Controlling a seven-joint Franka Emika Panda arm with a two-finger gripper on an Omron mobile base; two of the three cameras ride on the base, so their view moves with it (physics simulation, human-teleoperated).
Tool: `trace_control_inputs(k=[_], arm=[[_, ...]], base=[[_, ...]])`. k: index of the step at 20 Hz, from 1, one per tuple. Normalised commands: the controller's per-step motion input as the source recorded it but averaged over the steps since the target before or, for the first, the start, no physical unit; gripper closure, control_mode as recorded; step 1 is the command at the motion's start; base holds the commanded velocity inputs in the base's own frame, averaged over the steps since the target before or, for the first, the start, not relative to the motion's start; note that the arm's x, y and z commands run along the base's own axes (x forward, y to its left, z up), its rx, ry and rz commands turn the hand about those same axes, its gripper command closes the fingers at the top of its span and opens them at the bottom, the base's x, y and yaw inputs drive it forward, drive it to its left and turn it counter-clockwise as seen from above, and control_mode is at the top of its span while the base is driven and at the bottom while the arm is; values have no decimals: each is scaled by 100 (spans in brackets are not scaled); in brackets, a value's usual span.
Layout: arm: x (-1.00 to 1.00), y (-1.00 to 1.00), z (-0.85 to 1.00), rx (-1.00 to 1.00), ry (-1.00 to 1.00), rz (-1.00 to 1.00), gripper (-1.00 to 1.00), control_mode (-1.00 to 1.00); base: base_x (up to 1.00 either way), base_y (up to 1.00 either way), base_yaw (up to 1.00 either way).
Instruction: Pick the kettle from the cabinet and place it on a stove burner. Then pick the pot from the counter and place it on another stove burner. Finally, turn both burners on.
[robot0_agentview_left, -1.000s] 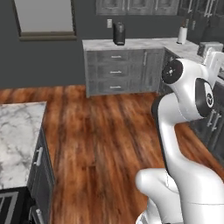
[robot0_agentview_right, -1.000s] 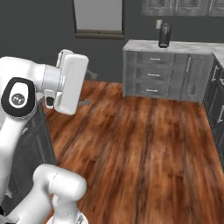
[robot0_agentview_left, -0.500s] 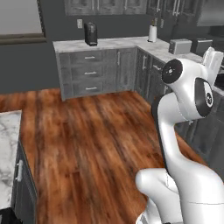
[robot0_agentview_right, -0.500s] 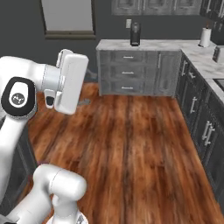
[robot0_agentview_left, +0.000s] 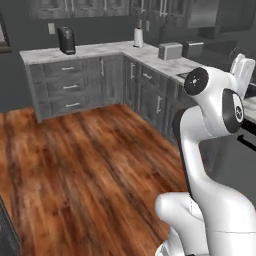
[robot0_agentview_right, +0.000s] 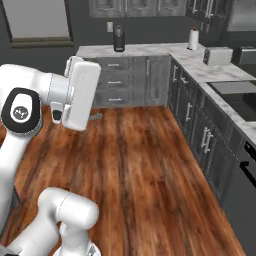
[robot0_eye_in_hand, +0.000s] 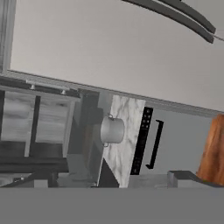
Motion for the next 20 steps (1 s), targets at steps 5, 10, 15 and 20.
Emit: trace_control_inputs(k=[5, 10, 15, 20], arm=[[0, 0, 0, 0, 0, 0, -100, 100], [0, 0, 0, 0, 0, 0, -100, 100], [0, 0, 0, 0, 0, 0, -100, 100], [0, 0, 0, 0, 0, 0, -100, 100]], base=[[0, -1, -33], [0, 0, -32], [4, 0, -33], [10, 1, -32]])
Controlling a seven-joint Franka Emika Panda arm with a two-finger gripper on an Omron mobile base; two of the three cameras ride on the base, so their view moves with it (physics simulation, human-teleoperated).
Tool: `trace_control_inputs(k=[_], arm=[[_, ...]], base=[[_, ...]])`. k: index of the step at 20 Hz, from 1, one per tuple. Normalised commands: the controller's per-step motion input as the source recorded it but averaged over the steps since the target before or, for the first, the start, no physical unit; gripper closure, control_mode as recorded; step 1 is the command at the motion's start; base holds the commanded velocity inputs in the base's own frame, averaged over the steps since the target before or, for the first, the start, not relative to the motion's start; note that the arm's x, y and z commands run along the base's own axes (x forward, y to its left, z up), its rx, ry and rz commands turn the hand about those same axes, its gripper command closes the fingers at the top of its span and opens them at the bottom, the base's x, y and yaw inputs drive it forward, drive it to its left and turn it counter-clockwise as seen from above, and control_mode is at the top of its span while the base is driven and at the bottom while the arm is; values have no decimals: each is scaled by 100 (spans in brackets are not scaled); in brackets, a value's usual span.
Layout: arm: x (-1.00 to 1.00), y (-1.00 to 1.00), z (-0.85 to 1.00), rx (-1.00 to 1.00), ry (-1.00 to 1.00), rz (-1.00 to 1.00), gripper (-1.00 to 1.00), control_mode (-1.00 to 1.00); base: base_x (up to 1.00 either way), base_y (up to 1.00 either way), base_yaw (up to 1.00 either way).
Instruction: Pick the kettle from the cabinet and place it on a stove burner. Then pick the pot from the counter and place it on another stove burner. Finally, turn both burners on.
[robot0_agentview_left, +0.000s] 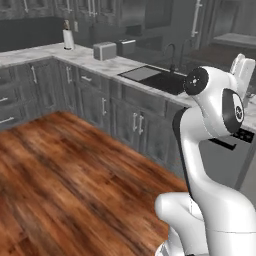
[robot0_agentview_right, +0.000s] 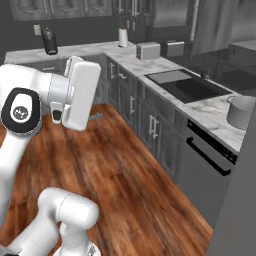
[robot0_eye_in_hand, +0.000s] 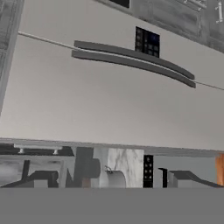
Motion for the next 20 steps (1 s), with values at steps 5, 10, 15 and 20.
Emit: trace_control_inputs(k=[5, 10, 15, 20], arm=[[0, 0, 0, 0, 0, 0, -100, 100], [0, 0, 0, 0, 0, 0, -100, 100], [0, 0, 0, 0, 0, 0, -100, 100], [0, 0, 0, 0, 0, 0, -100, 100]], base=[[15, 2, -32], [15, 1, -31], [15, 8, -31], [18, 24, -27]])
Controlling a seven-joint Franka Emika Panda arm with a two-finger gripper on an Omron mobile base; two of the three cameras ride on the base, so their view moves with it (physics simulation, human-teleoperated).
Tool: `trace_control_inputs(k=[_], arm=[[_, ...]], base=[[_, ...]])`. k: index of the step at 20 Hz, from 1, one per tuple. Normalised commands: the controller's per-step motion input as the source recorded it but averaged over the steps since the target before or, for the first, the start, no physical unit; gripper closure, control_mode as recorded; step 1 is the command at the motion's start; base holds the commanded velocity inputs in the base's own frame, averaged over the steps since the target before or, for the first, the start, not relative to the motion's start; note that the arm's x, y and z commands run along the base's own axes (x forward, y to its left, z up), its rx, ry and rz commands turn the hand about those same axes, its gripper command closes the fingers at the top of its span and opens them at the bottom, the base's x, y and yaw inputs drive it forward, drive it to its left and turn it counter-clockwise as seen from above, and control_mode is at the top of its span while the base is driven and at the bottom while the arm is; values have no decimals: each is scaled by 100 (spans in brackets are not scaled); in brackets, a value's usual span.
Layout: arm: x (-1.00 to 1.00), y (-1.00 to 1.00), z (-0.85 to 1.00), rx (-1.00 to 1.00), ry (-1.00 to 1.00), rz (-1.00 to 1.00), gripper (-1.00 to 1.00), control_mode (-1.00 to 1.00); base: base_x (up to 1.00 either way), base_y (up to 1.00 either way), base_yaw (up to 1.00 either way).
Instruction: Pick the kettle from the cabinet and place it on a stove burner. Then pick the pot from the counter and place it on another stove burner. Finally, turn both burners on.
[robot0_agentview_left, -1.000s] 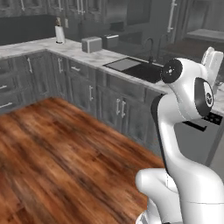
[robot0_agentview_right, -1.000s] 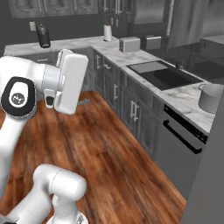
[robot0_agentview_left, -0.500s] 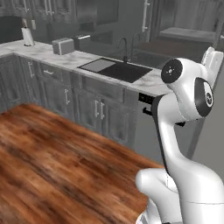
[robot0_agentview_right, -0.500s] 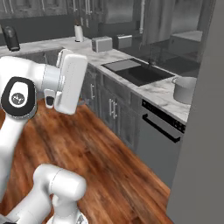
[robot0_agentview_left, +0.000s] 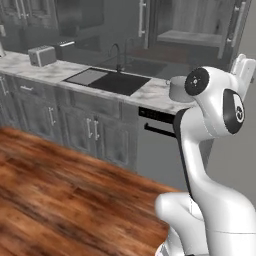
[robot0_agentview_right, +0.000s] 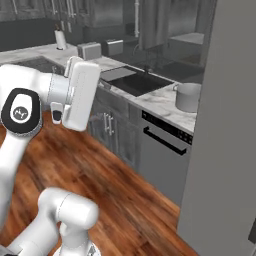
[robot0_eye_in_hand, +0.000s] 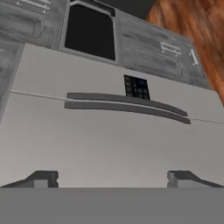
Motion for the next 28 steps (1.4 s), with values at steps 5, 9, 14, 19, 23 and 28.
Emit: trace_control_inputs(k=[5, 9, 14, 19, 23, 28], arm=[[0, 0, 0, 0, 0, 0, -100, 100], [0, 0, 0, 0, 0, 0, -100, 100], [0, 0, 0, 0, 0, 0, -100, 100], [0, 0, 0, 0, 0, 0, -100, 100], [0, 0, 0, 0, 0, 0, -100, 100], [0, 0, 0, 0, 0, 0, -100, 100]], base=[[20, 29, -25], [23, 33, -24], [24, 38, -22], [29, 46, -18], [35, 45, -15], [43, 17, -16]])
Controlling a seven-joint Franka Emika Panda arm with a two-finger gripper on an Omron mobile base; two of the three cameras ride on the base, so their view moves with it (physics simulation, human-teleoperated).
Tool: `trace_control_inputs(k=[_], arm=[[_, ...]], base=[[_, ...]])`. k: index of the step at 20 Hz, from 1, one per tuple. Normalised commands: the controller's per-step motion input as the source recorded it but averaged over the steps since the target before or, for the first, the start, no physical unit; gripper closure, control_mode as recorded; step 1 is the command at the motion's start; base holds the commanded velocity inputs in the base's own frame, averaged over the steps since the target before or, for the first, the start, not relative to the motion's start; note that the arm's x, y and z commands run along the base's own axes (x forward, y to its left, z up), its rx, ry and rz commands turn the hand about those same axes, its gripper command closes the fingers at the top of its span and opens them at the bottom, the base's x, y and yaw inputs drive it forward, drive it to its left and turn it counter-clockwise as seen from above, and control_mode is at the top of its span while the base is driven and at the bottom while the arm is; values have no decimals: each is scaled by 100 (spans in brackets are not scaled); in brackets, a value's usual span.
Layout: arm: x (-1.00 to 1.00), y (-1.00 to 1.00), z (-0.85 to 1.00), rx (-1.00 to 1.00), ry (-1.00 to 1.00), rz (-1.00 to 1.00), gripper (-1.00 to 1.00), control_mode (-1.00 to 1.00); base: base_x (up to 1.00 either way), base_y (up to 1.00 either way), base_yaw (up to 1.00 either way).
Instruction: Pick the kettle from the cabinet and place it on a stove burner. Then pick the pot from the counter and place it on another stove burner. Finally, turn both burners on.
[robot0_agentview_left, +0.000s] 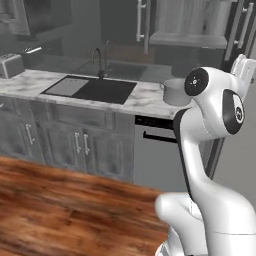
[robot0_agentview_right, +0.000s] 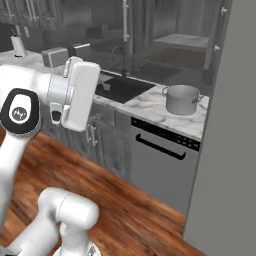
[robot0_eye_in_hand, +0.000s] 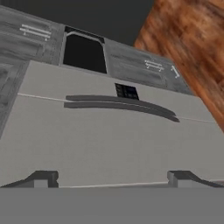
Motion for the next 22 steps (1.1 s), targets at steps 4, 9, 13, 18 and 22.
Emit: trace_control_inputs(k=[4, 9, 13, 18, 22], arm=[[0, 0, 0, 0, 0, 0, -100, 100], [0, 0, 0, 0, 0, 0, -100, 100], [0, 0, 0, 0, 0, 0, -100, 100], [0, 0, 0, 0, 0, 0, -100, 100], [0, 0, 0, 0, 0, 0, -100, 100]], base=[[48, 1, -19], [45, 0, -20], [50, 10, -17], [58, 33, -13], [57, 30, -12]])
